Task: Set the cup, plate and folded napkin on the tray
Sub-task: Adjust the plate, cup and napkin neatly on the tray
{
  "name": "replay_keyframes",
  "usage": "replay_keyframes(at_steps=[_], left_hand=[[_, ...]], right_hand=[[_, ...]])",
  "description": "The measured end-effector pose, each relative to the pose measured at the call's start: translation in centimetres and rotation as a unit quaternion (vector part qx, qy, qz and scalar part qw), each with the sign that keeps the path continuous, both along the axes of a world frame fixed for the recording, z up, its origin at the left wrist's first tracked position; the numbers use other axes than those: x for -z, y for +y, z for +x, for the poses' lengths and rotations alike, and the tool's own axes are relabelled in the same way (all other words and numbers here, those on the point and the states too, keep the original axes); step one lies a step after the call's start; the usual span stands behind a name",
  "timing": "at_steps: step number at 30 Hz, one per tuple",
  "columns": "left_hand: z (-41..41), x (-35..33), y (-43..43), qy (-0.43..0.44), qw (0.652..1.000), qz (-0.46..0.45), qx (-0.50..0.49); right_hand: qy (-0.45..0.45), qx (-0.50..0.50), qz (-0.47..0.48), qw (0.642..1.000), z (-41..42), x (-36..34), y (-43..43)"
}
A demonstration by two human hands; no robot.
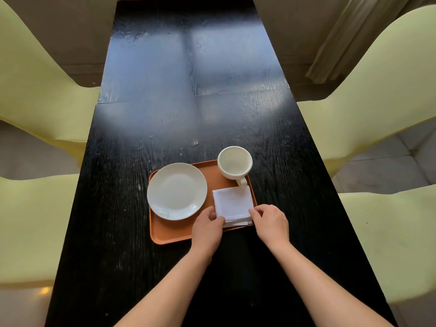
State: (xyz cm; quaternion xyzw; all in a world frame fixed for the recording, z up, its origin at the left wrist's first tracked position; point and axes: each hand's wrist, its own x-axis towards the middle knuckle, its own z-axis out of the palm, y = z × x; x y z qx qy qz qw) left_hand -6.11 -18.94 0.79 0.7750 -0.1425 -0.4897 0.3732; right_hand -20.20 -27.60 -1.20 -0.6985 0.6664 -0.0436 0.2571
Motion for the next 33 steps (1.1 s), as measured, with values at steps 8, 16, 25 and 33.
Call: replay_keyframes(at_steps=[8, 16, 25, 33], left_hand=[[-0.6, -0.2, -0.5, -0.035, 0.997, -0.037, 0.061], [-0.2, 0.9, 1.7, -0.276, 0.926, -0.044, 0.253], [1.5, 1.5, 3.7, -0.442, 0.756, -0.079, 0.475], [1.7, 2.2, 4.0, -0.423, 0.739, -0.020, 0.524]], right_hand=[[0.021, 0.019, -0.008, 1.000, 0.6, -0.1, -1.0], [-0.003, 0.002, -0.004, 1.000, 0.4, -0.4, -0.8], [-0.006, -0.155, -0.082, 0.984, -1.7, -0.9, 0.6], [0.015, -0.175, -0.088, 0.981, -1.6, -0.5, 0.7]])
